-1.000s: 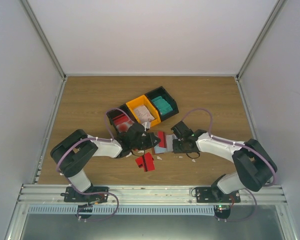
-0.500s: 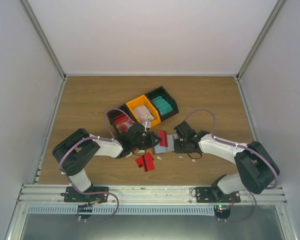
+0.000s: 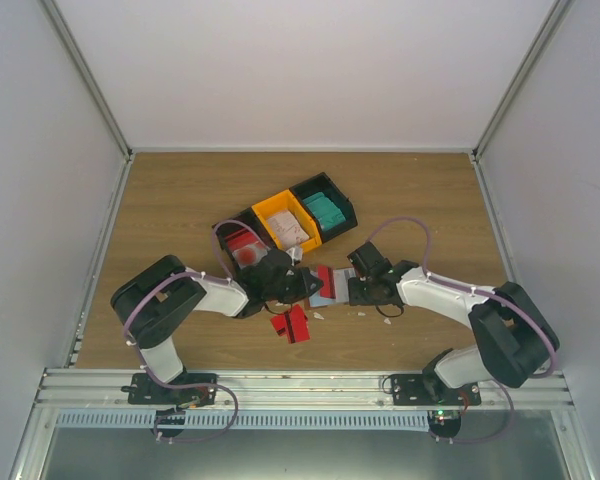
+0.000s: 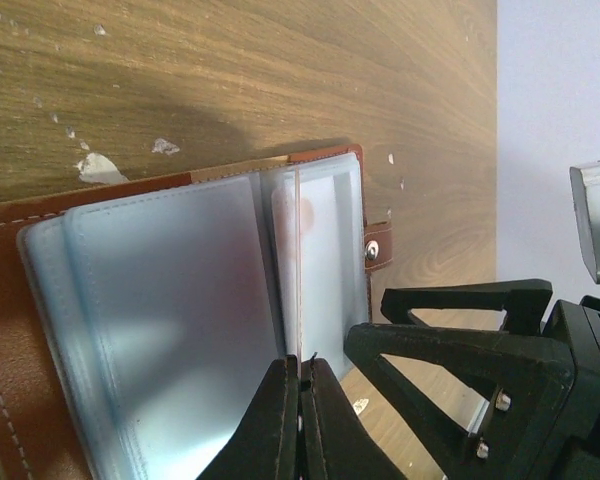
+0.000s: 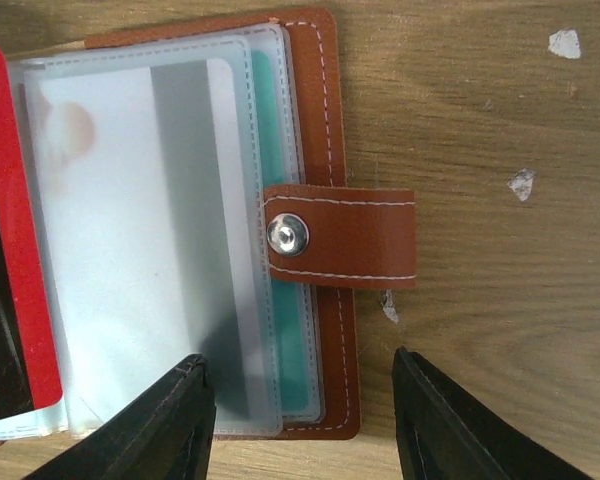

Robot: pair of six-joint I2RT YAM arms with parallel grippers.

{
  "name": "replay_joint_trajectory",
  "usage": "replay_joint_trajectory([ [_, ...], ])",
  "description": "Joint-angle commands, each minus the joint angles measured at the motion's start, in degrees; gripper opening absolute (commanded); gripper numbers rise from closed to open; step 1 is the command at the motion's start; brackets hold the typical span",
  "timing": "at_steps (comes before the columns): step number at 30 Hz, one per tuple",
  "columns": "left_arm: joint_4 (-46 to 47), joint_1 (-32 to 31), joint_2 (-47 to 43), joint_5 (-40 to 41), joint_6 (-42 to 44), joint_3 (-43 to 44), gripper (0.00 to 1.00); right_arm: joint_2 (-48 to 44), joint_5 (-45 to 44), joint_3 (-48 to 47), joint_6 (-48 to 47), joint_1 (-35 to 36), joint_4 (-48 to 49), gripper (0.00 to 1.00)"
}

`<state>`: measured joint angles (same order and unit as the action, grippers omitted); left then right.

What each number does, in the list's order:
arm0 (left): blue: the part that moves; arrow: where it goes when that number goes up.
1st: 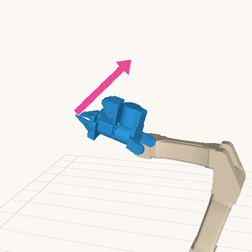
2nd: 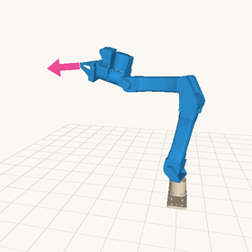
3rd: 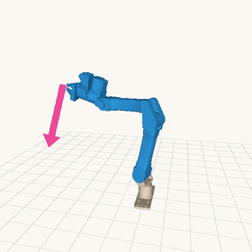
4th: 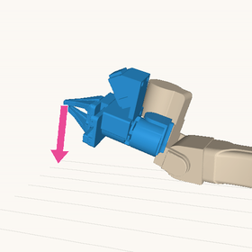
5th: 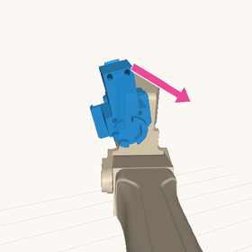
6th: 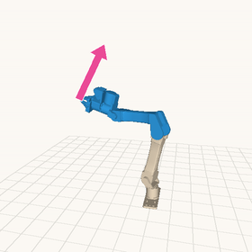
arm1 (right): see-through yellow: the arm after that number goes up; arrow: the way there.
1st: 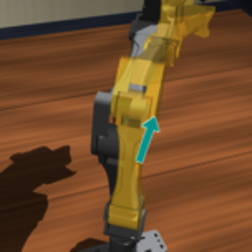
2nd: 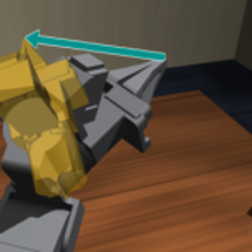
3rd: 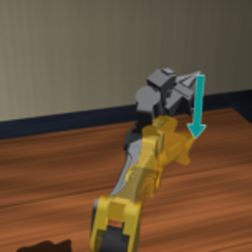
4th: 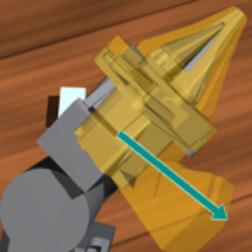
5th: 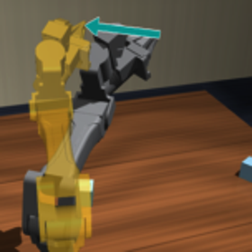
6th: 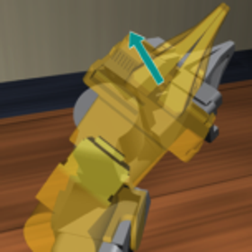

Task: Put the credit cards into the card holder
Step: Insert the credit card into the card holder.

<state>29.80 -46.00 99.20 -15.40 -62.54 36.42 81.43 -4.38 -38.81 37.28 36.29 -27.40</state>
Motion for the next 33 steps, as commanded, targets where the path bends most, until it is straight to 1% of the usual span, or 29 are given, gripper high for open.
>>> replay_joint_trajectory([
  [1,4.2,-0.7,1.7,0.0,-1.1,-0.4,0.00,1.2,-1.6,-0.5,-0.2,-0.5,0.5,0.49],
  [4,4.2,-0.8,2.5,-0.4,-2.1,-0.1,0.00,1.3,-1.0,0.0,-0.3,-0.5,1.6,0.47],
  [9,3.1,-0.8,2.9,-0.3,-4.1,0.2,0.00,2.2,2.8,1.7,-0.2,-0.9,3.8,0.40],
  [12,1.8,-0.8,3.0,-0.6,-5.4,0.6,0.00,2.2,4.1,2.7,0.2,-0.9,4.5,0.38],
  [16,-0.9,-0.9,2.2,0.5,-7.7,0.5,0.00,2.0,4.2,3.4,0.8,-1.0,4.8,0.37],
  [24,-1.8,-1.1,0.6,2.5,-11.1,-2.0,0.00,2.3,4.2,3.9,1.6,-1.0,5.3,0.36],
  [28,-2.4,-1.5,-0.9,4.3,-11.5,-3.2,0.00,2.1,4.1,4.2,1.8,-1.0,5.5,0.36],
  [33,-2.2,-1.7,-2.1,4.2,-11.9,-4.1,0.00,2.3,4.1,4.4,1.8,-1.0,5.8,0.36],
])
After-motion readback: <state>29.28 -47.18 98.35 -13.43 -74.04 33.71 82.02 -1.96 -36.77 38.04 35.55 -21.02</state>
